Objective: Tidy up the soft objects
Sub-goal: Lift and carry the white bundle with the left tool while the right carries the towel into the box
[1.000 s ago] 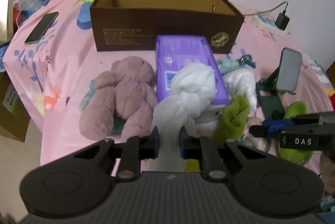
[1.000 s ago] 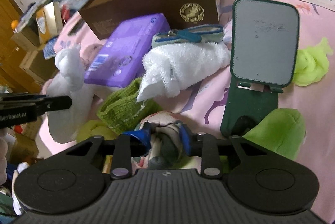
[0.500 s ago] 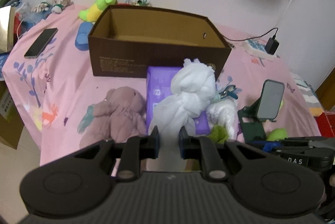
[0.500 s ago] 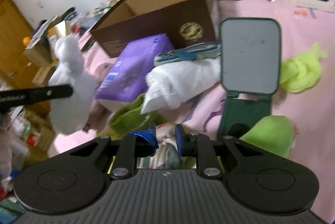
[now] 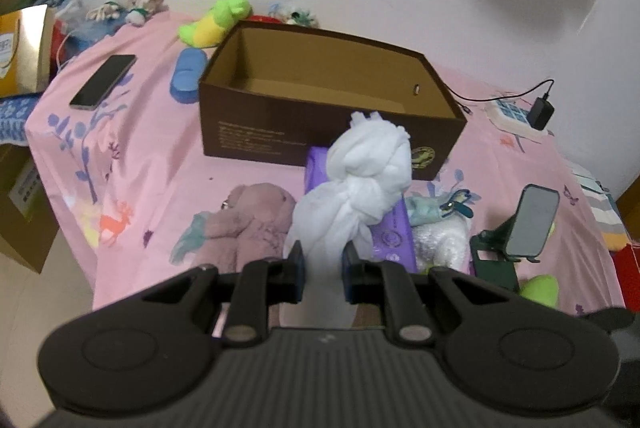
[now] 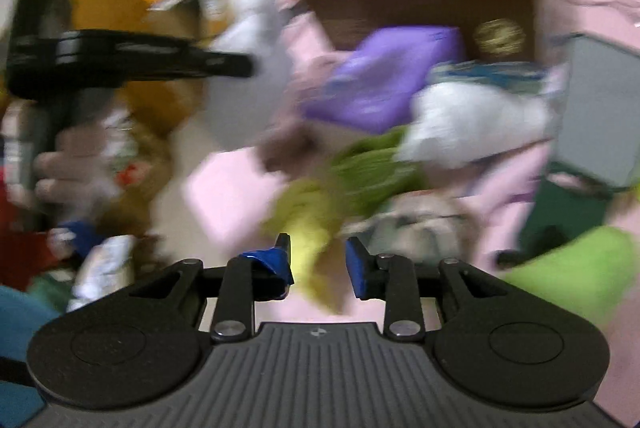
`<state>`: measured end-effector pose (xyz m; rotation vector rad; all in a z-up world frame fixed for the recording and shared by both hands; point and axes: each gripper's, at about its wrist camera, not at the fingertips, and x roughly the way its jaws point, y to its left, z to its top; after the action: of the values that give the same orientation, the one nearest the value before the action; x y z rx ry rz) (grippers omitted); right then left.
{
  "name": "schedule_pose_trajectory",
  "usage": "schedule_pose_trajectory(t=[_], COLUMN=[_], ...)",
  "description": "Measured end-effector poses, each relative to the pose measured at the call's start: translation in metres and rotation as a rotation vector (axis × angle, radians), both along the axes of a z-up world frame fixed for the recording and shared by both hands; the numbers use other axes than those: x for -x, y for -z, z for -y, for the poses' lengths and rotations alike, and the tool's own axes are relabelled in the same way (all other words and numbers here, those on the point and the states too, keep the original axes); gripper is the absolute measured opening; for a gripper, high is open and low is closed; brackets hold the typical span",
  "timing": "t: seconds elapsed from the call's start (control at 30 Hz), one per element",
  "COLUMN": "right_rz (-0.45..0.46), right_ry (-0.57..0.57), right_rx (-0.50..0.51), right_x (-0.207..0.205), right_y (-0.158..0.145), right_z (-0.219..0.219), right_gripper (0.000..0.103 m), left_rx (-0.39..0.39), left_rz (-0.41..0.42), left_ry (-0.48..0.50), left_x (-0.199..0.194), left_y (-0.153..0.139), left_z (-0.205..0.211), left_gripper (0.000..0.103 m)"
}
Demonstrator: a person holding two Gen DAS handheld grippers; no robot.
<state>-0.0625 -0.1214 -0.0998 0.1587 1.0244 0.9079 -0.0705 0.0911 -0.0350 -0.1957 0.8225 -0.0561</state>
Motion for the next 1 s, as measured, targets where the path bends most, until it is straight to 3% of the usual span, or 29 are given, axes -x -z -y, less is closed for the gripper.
schedule_pose_trajectory(t=[0.07, 0.2, 0.47, 0.57, 0.87, 1.0], right_rz=[-0.005, 0.051, -0.012, -0.019, -0.112, -0.109], right_ry=[-0.03, -0.048, -0.111, -0.099, 0.0, 0.052], right_rx=[-0.015, 0.083, 0.187, 0.182, -0.003, -0.074], right_x=[-0.002, -0.006, -0.015, -0.015, -0.027, -0.026], right_y=[0.002, 0.012, 0.049, 0.047, 0.026, 0.008], right_z=[-0.01, -0.038, -0.073, -0.076, -0.048, -0.036], right_gripper=[0.014, 0.014, 0.017, 0.017, 0.001, 0.0], left_rx=[-0.001, 0.004, -0.015, -0.001, 0.025, 0.033], left_rz=[-0.005, -0.002, 0.0, -0.009, 0.012, 0.043], left_ry=[-0.012, -0.042, -0.102, -0.111, -0.035, 0.018], left_x=[0.0, 0.004, 0.015, 0.013, -0.012, -0.028], left_y=[0.001, 0.0, -0.002, 0.001, -0.006, -0.016], left_z=[0.0, -0.001, -0.022, -0.034, -0.054, -0.059], left_gripper=[0.015, 0.015, 0.015, 0.015, 0.015, 0.015])
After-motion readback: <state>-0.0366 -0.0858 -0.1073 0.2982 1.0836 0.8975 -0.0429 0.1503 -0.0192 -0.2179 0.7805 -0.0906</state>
